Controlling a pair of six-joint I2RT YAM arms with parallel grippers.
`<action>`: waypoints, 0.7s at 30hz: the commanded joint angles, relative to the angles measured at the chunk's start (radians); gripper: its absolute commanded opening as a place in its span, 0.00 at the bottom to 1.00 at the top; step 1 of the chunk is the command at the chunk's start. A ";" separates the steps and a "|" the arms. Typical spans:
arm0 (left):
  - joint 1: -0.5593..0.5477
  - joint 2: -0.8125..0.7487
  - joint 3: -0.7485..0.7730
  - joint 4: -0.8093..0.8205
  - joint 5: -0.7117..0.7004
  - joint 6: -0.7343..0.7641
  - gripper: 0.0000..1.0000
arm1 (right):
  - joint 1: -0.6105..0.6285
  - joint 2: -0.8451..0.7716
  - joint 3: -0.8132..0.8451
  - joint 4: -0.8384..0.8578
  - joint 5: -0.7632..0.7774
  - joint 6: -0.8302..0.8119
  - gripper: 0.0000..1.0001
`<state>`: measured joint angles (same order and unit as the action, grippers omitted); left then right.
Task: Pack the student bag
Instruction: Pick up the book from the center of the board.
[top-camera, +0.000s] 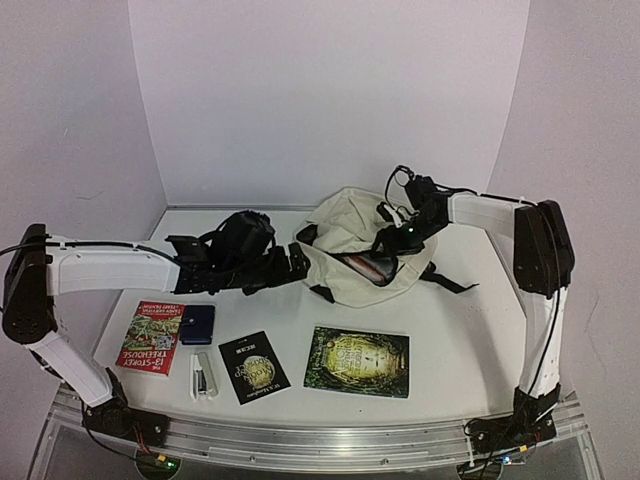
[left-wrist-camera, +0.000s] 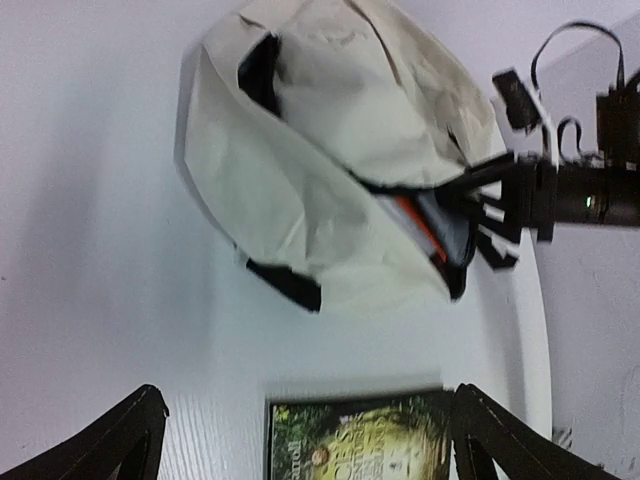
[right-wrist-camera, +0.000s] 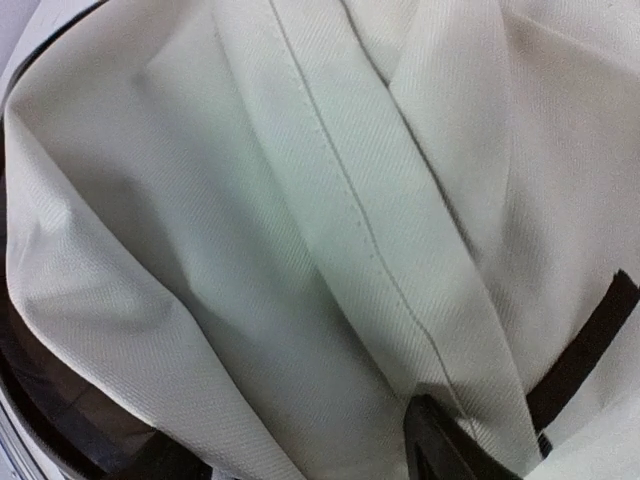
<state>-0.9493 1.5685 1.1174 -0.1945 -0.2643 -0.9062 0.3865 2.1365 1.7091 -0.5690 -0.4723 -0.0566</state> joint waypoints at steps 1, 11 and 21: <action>-0.003 -0.106 -0.118 0.135 0.224 0.095 1.00 | -0.005 -0.192 -0.112 -0.051 -0.120 0.005 0.80; -0.032 0.009 -0.177 0.232 0.407 0.088 0.99 | -0.005 -0.566 -0.589 -0.169 -0.211 -0.069 0.80; -0.032 0.123 -0.175 0.308 0.449 0.042 0.97 | -0.012 -0.442 -0.704 -0.150 -0.315 0.026 0.74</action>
<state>-0.9821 1.6602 0.9360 0.0368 0.1530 -0.8419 0.3809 1.5965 0.9834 -0.7314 -0.7323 -0.0871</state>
